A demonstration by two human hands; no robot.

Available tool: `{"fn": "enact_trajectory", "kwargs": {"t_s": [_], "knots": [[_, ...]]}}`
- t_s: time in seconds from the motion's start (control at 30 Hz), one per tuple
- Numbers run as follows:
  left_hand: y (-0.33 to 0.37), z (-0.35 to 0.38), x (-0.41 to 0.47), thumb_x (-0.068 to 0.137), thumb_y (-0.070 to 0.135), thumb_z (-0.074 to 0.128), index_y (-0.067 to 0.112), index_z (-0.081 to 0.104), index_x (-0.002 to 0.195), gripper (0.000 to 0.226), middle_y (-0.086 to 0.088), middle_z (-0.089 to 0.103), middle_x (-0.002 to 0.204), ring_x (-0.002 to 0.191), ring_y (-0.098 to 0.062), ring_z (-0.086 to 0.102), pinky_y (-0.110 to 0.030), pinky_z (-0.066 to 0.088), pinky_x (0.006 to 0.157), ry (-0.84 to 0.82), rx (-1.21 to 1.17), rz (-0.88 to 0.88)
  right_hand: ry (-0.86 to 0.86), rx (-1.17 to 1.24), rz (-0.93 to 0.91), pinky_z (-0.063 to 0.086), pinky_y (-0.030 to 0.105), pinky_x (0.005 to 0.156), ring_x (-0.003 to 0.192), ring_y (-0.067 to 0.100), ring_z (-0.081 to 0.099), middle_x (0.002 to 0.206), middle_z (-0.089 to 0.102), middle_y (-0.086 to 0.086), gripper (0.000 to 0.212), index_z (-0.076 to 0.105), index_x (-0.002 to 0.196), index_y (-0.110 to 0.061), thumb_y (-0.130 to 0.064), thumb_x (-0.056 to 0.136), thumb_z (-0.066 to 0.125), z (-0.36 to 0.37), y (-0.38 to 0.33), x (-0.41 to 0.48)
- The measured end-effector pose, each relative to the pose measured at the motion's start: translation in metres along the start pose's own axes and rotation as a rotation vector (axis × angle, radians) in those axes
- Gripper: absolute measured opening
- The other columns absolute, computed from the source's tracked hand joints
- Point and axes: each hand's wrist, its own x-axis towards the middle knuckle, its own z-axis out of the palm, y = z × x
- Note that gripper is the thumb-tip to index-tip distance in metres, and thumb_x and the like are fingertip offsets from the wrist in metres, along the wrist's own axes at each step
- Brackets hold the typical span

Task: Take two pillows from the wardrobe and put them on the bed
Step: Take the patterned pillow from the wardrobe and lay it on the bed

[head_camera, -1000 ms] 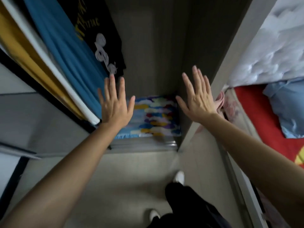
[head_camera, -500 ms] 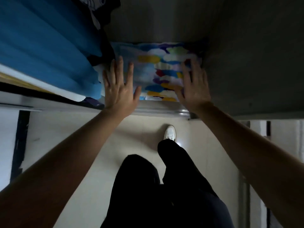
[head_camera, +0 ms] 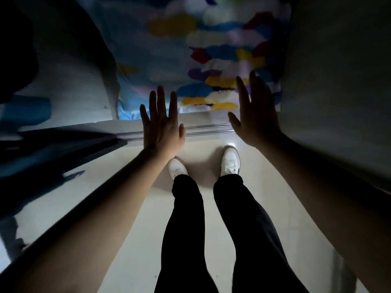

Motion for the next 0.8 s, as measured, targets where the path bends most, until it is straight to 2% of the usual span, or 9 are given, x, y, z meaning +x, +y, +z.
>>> {"fn": "enact_trajectory", "kwargs": {"t_s": [0.2,0.43,0.6,0.67,0.73,0.8], "knots": [[-0.019,0.124,0.086,0.084,0.035,0.064,0.013,0.01,0.154,0.091,-0.021,0.006,0.162,0.149,-0.041,0.008,-0.066,0.016,0.115,-0.015,0.087,0.125,-0.091,-0.129,-0.063,0.016,0.057,0.12,0.15,0.042,0.009,0.163,0.004,0.026,0.09,0.004,0.158,-0.012,-0.043,0.092,0.058,0.135,0.021,0.05],[-0.036,0.238,0.159,0.075,0.027,0.071,0.015,0.006,0.155,0.104,-0.02,0.004,0.163,0.146,-0.05,0.005,-0.077,0.014,0.107,-0.046,0.16,0.14,-0.072,-0.273,-0.08,0.014,0.067,0.115,0.147,0.05,0.013,0.162,0.013,0.024,0.1,0.01,0.157,-0.016,-0.046,0.081,0.067,0.249,0.042,0.119],[-0.035,0.27,0.178,0.089,0.018,0.054,0.015,0.013,0.154,0.077,-0.02,0.014,0.161,0.144,-0.052,0.014,-0.078,0.011,0.108,0.061,0.16,0.087,0.006,-0.237,-0.044,0.013,0.067,0.116,0.147,0.049,0.015,0.163,0.015,0.017,0.08,0.015,0.158,-0.022,-0.045,0.09,0.051,0.275,0.047,0.134],[-0.038,0.267,0.18,0.095,0.021,0.045,0.017,0.019,0.154,0.064,-0.018,0.021,0.16,0.144,-0.048,0.02,-0.074,0.011,0.111,0.097,0.128,0.071,-0.009,-0.194,-0.024,0.012,0.063,0.118,0.147,0.046,0.018,0.163,0.017,0.015,0.07,0.017,0.157,-0.024,-0.045,0.094,0.037,0.269,0.044,0.136],[-0.039,0.249,0.183,0.091,0.02,0.051,0.018,0.026,0.151,0.065,-0.02,0.032,0.155,0.14,-0.046,0.03,-0.071,0.019,0.11,0.072,0.085,0.055,-0.022,-0.16,0.02,0.017,0.054,0.118,0.147,0.039,0.023,0.164,0.02,0.009,0.062,0.015,0.157,-0.029,-0.031,0.096,0.027,0.254,0.041,0.142],[-0.038,0.225,0.186,0.083,0.017,0.06,0.017,0.035,0.147,0.069,-0.022,0.045,0.143,0.126,-0.045,0.045,-0.063,0.035,0.101,0.041,0.053,0.048,-0.005,-0.083,0.069,0.032,0.047,0.11,0.139,0.035,0.037,0.158,0.035,0.004,0.066,0.023,0.155,-0.032,-0.015,0.093,0.036,0.233,0.032,0.148]]}}
